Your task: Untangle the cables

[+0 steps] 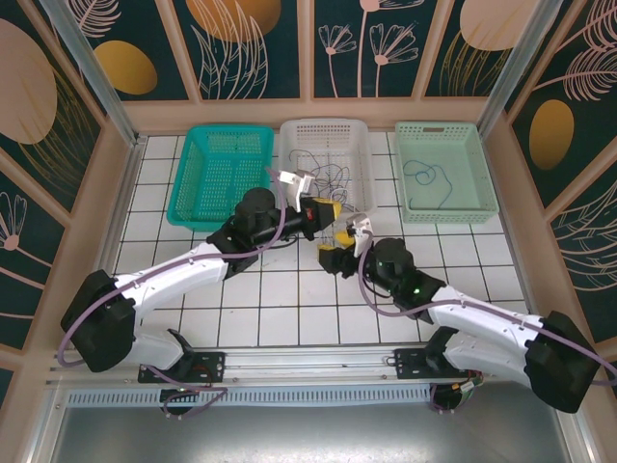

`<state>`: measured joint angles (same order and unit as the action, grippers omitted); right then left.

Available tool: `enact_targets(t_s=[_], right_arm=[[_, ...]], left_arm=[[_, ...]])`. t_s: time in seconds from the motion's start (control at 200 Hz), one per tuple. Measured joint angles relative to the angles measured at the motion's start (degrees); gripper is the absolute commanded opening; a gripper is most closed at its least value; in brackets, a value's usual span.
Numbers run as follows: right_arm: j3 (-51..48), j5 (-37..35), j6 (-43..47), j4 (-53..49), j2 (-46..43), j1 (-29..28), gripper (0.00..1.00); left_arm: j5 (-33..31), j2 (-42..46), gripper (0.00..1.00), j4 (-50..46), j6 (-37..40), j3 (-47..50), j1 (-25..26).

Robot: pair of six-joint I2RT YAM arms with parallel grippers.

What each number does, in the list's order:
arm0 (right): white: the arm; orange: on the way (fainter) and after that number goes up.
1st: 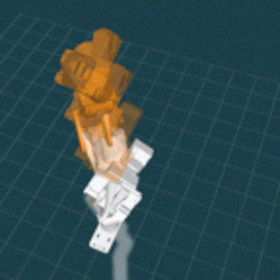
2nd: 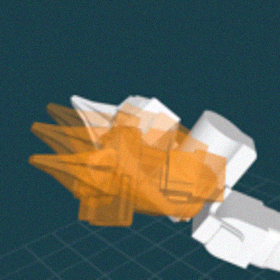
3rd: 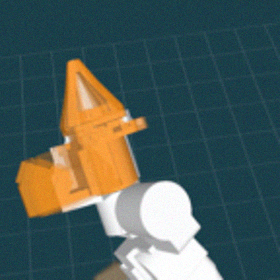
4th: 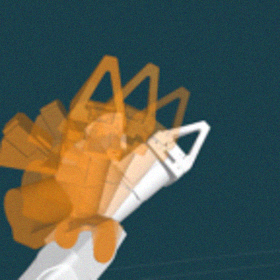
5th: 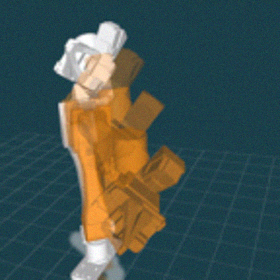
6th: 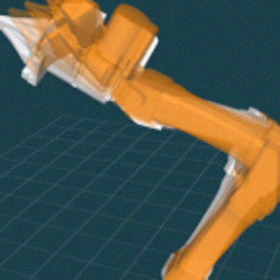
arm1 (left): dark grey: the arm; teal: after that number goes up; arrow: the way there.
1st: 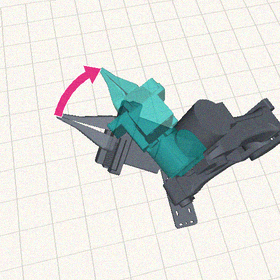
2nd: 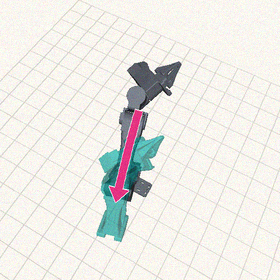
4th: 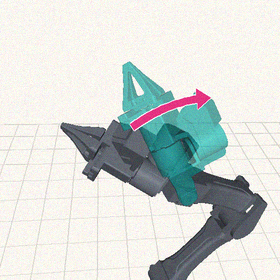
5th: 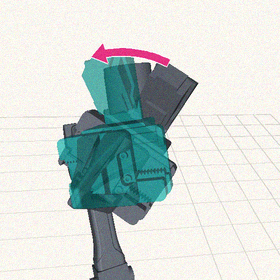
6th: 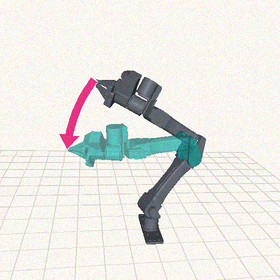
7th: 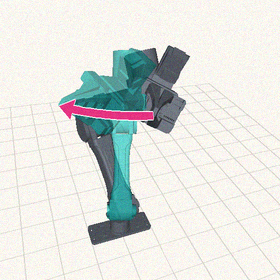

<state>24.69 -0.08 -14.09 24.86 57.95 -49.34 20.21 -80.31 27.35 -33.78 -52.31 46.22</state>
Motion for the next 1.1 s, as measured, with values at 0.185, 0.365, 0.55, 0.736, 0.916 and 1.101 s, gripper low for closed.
enact_targets(t_s=[0.185,0.365,0.55,0.736,0.916,1.101], right_arm=[[2.3,-4.9,0.0,1.6,1.4,-0.1,0.64],[4.5,-8.5,0.2,2.0,3.9,0.7,0.63],[6.9,-10.0,0.7,2.0,8.1,1.6,0.61],[6.9,-10.4,1.6,1.9,6.6,1.7,0.59],[5.4,-7.3,1.6,1.2,2.4,1.7,0.58],[1.4,-4.2,1.3,-2.1,-3.5,1.3,0.58]], left_arm=[[-1.1,0.0,0.0,-0.6,-0.7,0.0,0.3],[-1.4,0.0,0.0,-0.5,-1.5,0.0,1.0],[-1.2,0.3,0.0,-0.5,-2.3,0.0,2.2],[-2.3,2.1,0.0,-0.6,-2.5,0.0,2.2],[-4.2,4.0,0.0,-1.1,-2.4,0.0,2.2],[-5.3,4.7,0.0,-2.7,-2.3,0.0,2.2]])
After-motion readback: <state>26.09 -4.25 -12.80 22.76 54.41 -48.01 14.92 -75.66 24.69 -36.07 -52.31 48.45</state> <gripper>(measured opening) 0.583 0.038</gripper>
